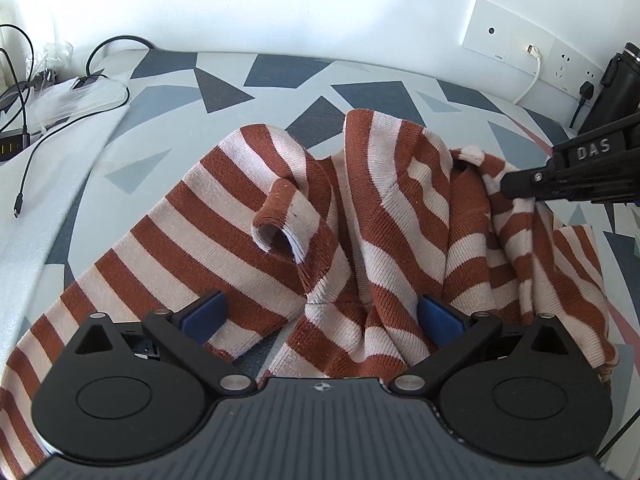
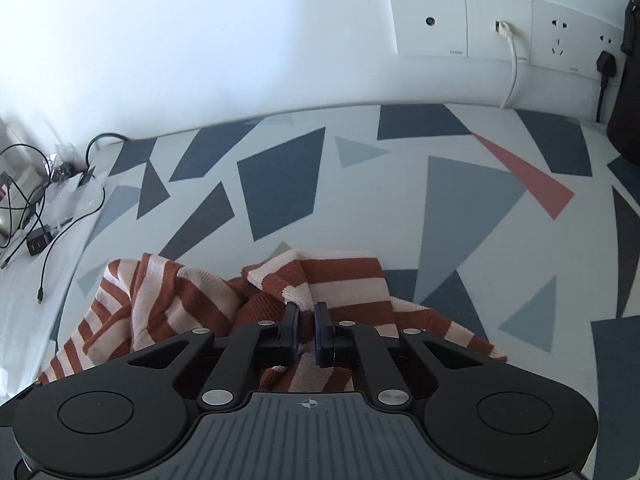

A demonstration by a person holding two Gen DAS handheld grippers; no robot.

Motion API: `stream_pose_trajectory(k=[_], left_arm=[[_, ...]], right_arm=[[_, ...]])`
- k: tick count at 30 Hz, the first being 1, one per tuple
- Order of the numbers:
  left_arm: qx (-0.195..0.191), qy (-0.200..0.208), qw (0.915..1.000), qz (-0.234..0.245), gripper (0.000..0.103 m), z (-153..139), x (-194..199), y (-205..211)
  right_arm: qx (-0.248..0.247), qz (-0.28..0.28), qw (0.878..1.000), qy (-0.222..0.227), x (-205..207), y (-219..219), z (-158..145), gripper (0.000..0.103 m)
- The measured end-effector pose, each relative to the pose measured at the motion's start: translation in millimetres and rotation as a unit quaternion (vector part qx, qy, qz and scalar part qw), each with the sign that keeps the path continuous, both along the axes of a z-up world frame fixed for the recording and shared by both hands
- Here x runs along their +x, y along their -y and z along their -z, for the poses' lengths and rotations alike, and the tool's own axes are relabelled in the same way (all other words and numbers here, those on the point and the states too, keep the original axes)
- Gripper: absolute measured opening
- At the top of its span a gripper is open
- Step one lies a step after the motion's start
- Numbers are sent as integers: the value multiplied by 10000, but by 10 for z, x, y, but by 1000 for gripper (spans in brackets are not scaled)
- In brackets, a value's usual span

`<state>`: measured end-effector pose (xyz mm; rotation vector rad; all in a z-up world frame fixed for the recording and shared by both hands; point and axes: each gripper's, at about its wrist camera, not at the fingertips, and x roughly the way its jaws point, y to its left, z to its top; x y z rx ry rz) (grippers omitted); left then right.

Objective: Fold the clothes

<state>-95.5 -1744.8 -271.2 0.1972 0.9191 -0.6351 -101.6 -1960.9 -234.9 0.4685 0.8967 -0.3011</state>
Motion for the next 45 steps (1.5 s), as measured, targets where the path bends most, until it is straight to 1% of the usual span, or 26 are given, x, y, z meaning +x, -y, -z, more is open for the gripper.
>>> stream_pose_trajectory(k=[1,3,4,6,8,9,10,13,16,18,20,21,23,26,29,31,33,34,35,36,38,39,40,42,43,45], left_arm=[[15,1,10000,9,103,0,1,4],[53,-9,10000,31,103,-2,8,13],[92,-41,9999,50,103,-11,23,25],[57,-165,9998,60,103,-49,75,33],[11,-295,9995,68,102,-89,128,39],[-158,-203,9996,84,100,-143,120,25],[-230,15,9997,109,100,-220,92,35],[-287,589,9975,265,100,-438,11,147],[-376,458,9963,620,101,-488,16,345],[-237,349,9954,859,101,-437,9,531],[22,301,9944,1014,101,-339,-24,713],[134,268,9938,1066,101,-286,-39,787],[334,189,9937,1055,101,-198,-60,881],[555,62,9939,949,101,-72,-56,943],[524,29,9953,808,103,-43,-29,923],[546,41,9958,735,103,-41,-13,924],[521,63,9971,550,103,-34,9,904],[502,73,9977,458,103,-29,18,892],[495,90,9978,422,103,-28,21,879],[489,109,9980,398,103,-26,23,866],[478,112,9982,350,103,-25,33,835],[469,104,9983,318,103,-24,41,819],[465,96,9985,273,103,-26,50,797],[462,83,9986,230,103,-25,59,767],[455,70,9987,231,103,-26,65,748],[428,10,9988,252,103,-36,76,711]], right_arm=[[-12,-40,10000,-33,19,-19,17,10],[-60,-123,9999,-103,62,-69,55,20],[-82,-164,9997,-142,85,-98,78,19],[-77,-125,9998,-118,84,-114,83,9],[-45,23,10000,-3,34,-85,36,7],[-81,164,9998,125,-32,-41,-31,6],[-145,342,9989,291,-120,21,-122,6],[-336,876,9925,787,-386,204,-395,6],[-558,1615,9776,1229,-708,410,-635,6],[-683,2130,9652,1353,-936,529,-701,6],[-807,2558,9552,1251,-1133,615,-675,6],[-783,2698,9532,1116,-1210,662,-626,6],[-625,2929,9510,765,-1358,759,-479,6],[-367,3336,9417,246,-1618,873,-229,6],[-348,3590,9327,4,-1850,853,-87,7],[-369,3873,9212,-85,-1969,836,-68,7],[-379,4180,9075,-160,-2084,822,-61,12],[-384,4332,9003,-198,-2141,814,-57,18],[-388,4482,8928,-236,-2199,807,-54,19],[-455,4542,8896,-129,-2237,784,-99,20],[-688,4505,8898,247,-2275,712,-252,28],[-836,4426,8917,438,-2276,664,-338,30],[-962,4279,8966,617,-2258,613,-418,36],[-1011,3767,9171,820,-2151,546,-501,44],[-868,3450,9312,797,-2064,521,-475,52],[-479,2806,9563,668,-1882,471,-383,56]])
